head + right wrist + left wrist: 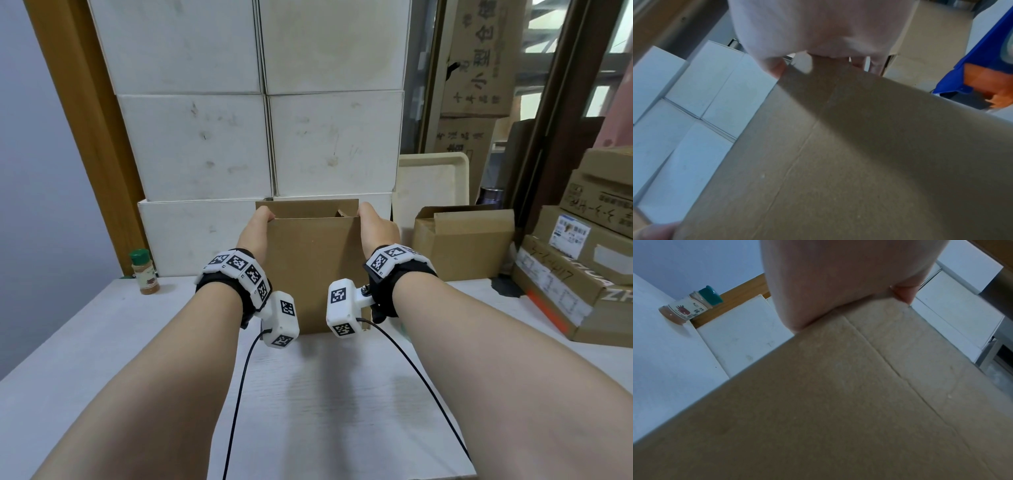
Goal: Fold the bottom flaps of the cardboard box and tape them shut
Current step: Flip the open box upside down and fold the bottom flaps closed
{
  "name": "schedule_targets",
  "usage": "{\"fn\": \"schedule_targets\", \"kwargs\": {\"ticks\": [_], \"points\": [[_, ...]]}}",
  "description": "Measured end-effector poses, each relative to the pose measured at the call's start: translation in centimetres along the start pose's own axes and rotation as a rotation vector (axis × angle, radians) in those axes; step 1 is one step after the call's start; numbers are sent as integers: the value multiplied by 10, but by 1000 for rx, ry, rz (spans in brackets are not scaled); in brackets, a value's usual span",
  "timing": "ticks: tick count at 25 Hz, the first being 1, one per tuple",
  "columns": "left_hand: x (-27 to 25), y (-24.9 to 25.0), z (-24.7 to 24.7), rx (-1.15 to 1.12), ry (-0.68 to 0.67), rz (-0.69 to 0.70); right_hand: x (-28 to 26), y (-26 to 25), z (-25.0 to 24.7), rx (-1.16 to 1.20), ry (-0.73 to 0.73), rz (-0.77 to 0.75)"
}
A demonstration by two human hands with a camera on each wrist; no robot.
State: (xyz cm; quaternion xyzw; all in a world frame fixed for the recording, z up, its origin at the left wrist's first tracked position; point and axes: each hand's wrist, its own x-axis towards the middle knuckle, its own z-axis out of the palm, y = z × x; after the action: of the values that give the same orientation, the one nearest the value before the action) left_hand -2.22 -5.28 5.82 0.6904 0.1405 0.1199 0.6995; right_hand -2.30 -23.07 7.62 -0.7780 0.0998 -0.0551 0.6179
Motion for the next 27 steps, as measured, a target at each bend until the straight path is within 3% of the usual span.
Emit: {"fn": "schedule_targets", "kwargs": {"ticks": [9, 14, 19, 24, 27], "points": [[14, -11, 1, 41, -37, -1, 1, 1, -5, 1, -49, 50], [9, -8, 1, 39, -37, -8, 9, 5, -1, 9, -7, 68], [5, -10, 4, 112, 82, 98, 20, 12, 8, -15, 67, 33], [9, -14, 6, 270, 108, 157, 42, 25, 21, -196, 68, -68], [11, -18, 8, 304, 150, 189, 51, 31, 25, -175, 110, -82]]}}
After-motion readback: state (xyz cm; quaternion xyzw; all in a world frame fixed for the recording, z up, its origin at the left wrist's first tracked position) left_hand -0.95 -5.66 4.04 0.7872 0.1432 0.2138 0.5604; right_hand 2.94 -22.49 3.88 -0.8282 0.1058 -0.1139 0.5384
